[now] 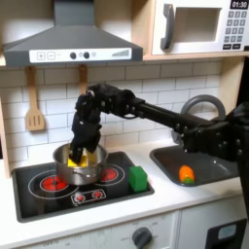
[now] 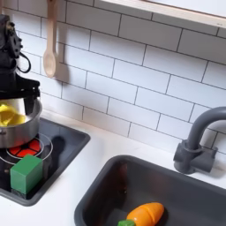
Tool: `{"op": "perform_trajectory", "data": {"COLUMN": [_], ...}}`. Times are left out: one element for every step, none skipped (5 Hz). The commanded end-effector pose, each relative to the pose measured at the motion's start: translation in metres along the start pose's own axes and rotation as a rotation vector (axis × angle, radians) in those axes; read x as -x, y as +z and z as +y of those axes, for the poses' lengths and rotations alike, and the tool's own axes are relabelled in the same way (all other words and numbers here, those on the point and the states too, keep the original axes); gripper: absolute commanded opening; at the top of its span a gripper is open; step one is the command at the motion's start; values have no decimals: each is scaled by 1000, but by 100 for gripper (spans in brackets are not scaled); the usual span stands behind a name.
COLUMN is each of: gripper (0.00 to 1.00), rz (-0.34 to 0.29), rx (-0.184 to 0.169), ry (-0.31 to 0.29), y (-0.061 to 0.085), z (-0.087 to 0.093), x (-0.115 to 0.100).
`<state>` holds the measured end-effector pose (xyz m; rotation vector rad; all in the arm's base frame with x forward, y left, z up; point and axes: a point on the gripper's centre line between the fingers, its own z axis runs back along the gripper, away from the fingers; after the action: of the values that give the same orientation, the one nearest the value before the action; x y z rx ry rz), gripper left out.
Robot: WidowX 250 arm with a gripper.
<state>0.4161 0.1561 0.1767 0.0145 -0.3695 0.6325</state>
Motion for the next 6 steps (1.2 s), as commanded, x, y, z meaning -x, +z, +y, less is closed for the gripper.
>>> {"op": "perform_trajectory", "data": {"gripper": [100,100,100,100,100,100], "rz": [11,37,54,63,68,90], "rx": [-5,-16,-17,-25,-29,-32], "ry": [36,34,33,35,43,37], "y": [-5,-15,-18,-21,-24,-31], "z": [0,3,3,5,9,9], "x": [-4,0,3,3,3,7]}}
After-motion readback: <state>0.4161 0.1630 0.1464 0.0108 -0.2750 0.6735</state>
